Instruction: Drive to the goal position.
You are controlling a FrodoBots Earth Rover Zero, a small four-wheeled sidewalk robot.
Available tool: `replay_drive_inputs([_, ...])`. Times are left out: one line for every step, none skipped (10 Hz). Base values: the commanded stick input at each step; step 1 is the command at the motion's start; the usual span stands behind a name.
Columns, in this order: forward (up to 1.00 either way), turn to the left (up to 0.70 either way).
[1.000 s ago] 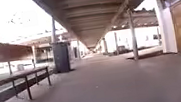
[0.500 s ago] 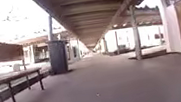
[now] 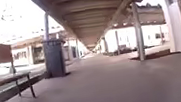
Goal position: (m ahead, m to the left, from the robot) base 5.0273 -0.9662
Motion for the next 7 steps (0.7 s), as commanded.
replay_drive_inputs([0.7, 0.0])
replay_drive_inputs([0.7, 0.0])
replay_drive_inputs([0.7, 0.0])
replay_drive_inputs([0.7, 0.0])
replay_drive_inputs([0.7, 0.0])
replay_drive_inputs([0.7, 0.0])
replay_drive_inputs([0.7, 0.0])
